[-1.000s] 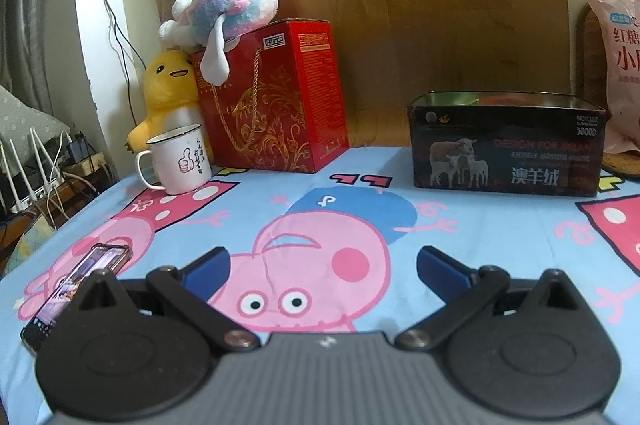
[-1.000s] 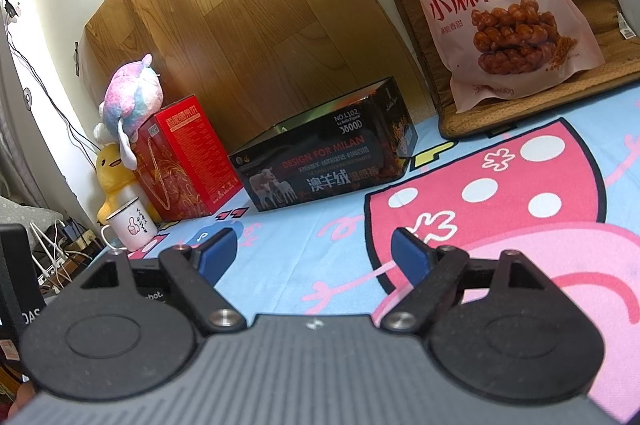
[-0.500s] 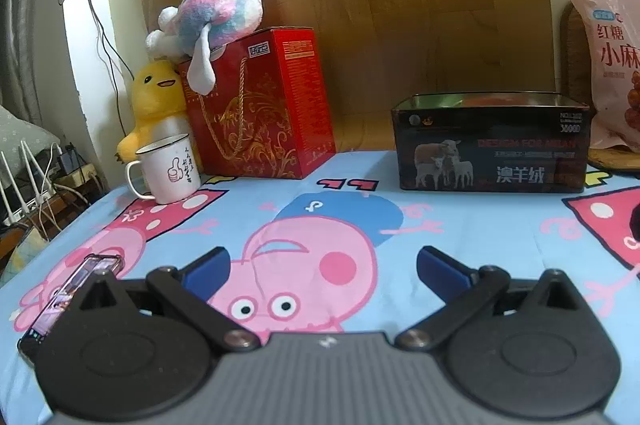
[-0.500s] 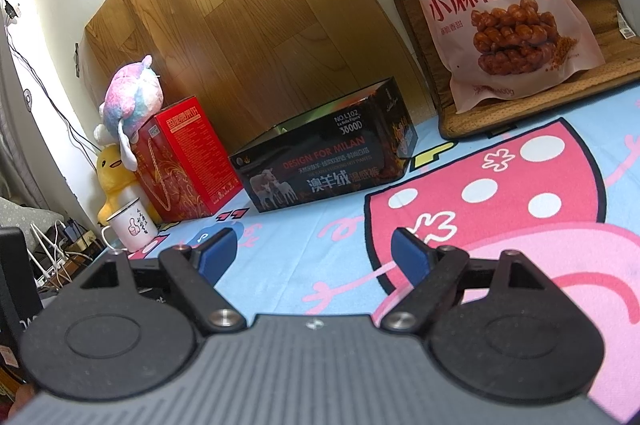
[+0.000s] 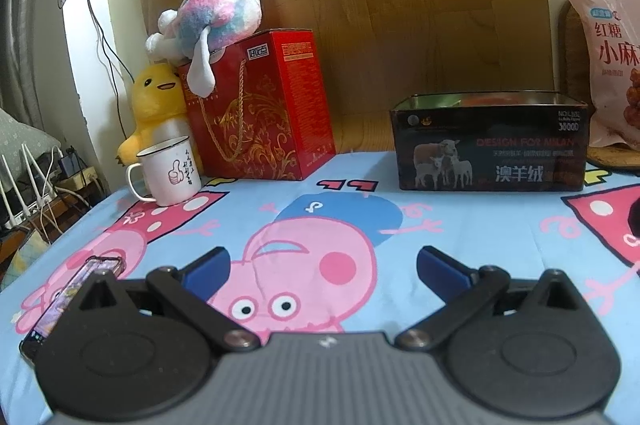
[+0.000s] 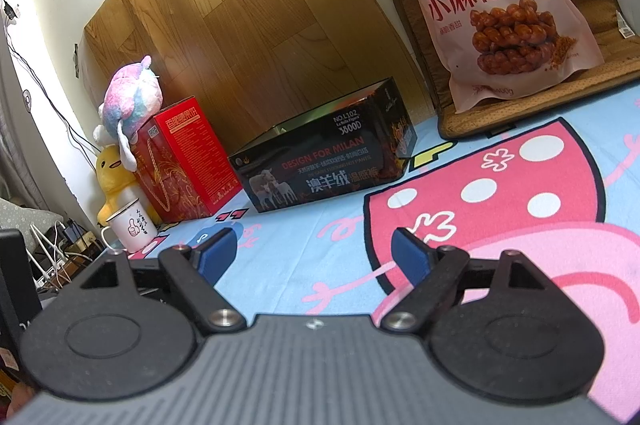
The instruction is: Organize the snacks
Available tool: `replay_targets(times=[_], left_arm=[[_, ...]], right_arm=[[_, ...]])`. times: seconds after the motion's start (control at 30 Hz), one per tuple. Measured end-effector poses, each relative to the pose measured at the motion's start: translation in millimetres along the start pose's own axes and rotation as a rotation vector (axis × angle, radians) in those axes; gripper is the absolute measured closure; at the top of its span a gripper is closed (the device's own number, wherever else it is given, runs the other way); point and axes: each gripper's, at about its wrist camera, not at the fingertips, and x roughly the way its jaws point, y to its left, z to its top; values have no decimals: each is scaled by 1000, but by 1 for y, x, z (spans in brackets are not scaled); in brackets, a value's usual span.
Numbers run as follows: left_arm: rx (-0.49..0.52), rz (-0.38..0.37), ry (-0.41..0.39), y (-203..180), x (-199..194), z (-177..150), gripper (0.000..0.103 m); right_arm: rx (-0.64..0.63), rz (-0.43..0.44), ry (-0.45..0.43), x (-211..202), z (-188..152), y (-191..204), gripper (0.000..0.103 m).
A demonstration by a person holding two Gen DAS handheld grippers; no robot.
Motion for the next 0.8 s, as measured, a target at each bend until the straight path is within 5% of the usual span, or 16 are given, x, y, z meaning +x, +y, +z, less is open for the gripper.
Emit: replay_targets(times=[0.8], left_arm=[[-6,-45,97,1,11,-1,0]], right_arm=[[2,-1,1,1,-1,1,16]])
